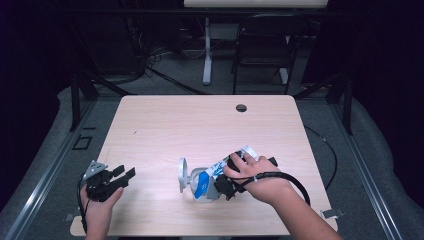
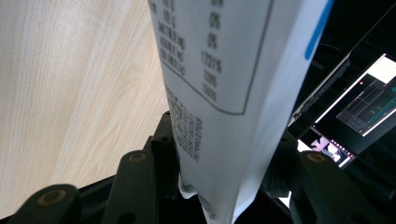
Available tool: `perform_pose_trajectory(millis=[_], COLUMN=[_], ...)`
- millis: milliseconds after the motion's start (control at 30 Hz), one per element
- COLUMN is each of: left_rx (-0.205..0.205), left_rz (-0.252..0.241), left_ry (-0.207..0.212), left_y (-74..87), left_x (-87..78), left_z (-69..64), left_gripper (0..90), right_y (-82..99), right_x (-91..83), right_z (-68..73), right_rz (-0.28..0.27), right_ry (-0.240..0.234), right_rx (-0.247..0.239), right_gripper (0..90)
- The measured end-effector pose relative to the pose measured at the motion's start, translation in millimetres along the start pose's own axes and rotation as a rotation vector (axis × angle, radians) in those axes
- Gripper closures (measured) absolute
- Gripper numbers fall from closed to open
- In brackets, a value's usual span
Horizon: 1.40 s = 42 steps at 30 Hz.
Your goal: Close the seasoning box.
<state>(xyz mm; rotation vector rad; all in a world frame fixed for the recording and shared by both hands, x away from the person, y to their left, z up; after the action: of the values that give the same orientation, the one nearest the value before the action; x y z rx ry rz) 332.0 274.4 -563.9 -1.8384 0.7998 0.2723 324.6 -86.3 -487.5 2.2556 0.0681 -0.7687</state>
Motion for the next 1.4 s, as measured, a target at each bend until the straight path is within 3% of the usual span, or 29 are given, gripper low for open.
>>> perform_pose_trajectory(millis=[733, 833, 933, 1400], left_rx=[0.0, -0.001, -0.001, -0.002], left_rz=[0.001, 0.0, 0.001, 0.001], left_ry=[0.0, 0.0, -0.001, 0.0], left_y=[0.1, 0.0, 0.3, 0.4], left_x=[0.2, 0.1, 0.2, 0.3], left_z=[0.4, 0.5, 0.4, 0.7], left_gripper=[50.2, 50.2, 50.2, 50.2], right_y=[-1.3, -3.0, -2.4, -2.8], right_x=[0.3, 1.8, 0.6, 0.1], right_z=[-0.6, 0.7, -0.8, -1.5], right_rz=[0.008, -0.017, 0.005, 0.003], right_ry=[-0.008, -0.009, -0.004, -0.003], right_rx=[-0.009, 0.015, -0.011, -0.013], right_gripper=[57.6, 57.6, 57.8, 58.0])
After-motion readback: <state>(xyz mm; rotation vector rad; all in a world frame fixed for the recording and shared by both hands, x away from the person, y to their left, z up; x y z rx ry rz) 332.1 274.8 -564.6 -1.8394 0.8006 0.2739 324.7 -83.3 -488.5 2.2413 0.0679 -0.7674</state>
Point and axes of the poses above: each handheld gripper's, and its own axes: x roughly forward along the jaws, y roughly out of its underside, z roughly to its left, the point moved 5 cm from there along x, roughly forward along the jaws, and after that the axes turned 14 degrees about -x, right-handed, at the moved point
